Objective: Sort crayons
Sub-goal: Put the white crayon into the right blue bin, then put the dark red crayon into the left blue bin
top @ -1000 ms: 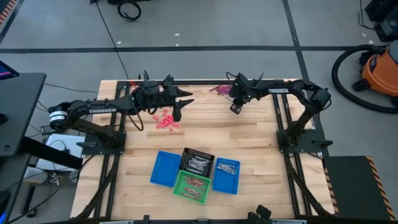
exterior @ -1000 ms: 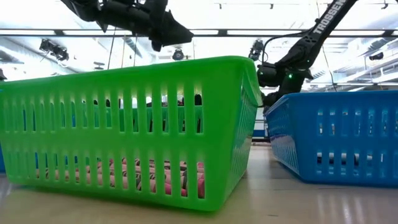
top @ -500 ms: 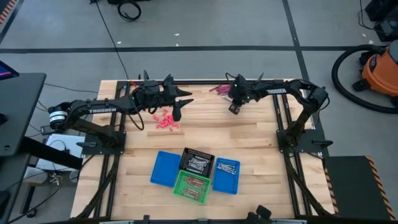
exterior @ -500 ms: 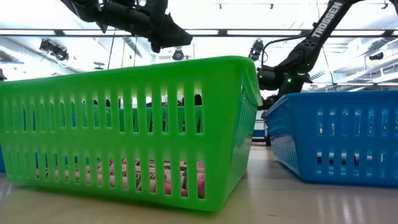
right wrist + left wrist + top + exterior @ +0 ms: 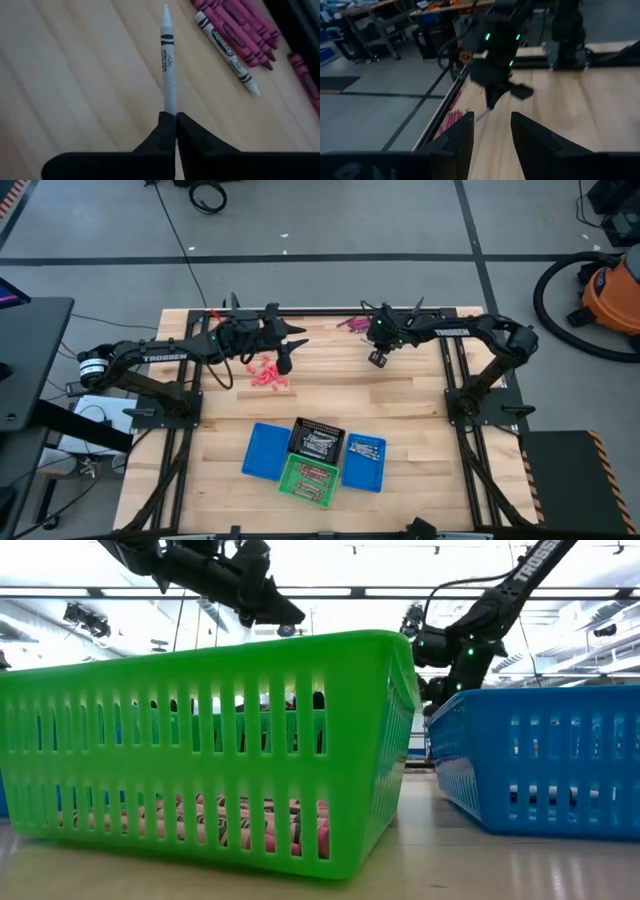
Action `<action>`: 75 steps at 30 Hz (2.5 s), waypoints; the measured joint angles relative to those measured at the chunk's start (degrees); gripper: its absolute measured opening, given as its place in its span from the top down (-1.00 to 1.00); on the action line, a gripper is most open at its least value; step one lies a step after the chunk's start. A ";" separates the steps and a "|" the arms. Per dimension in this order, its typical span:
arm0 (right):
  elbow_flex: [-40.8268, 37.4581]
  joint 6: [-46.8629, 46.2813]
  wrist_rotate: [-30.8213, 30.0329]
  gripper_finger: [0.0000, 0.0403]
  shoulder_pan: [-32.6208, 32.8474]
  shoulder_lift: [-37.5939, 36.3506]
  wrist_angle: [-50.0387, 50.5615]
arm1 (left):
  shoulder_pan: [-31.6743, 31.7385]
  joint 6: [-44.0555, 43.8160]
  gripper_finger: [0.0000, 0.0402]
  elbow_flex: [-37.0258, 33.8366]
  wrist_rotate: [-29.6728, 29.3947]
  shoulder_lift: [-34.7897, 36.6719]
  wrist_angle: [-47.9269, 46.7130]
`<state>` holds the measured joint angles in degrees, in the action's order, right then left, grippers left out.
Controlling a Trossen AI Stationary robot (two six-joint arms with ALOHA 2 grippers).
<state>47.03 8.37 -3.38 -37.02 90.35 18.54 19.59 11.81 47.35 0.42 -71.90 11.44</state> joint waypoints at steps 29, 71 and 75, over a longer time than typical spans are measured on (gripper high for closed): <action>0.07 -29.75 6.98 0.93 38.09 -16.40 7.80 | 1.18 -0.04 0.30 0.02 -1.44 -0.02 -2.44; 0.11 -54.23 5.95 0.67 61.06 -6.58 5.55 | 1.16 -0.15 0.30 0.04 -1.44 -0.02 -0.39; 0.11 -53.29 5.93 0.63 60.40 -7.92 6.18 | 1.16 -0.18 0.30 0.04 -1.44 -0.02 -0.35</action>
<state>47.13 -44.92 2.56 23.38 82.44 24.72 20.75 11.63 47.40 -1.02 -71.92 11.08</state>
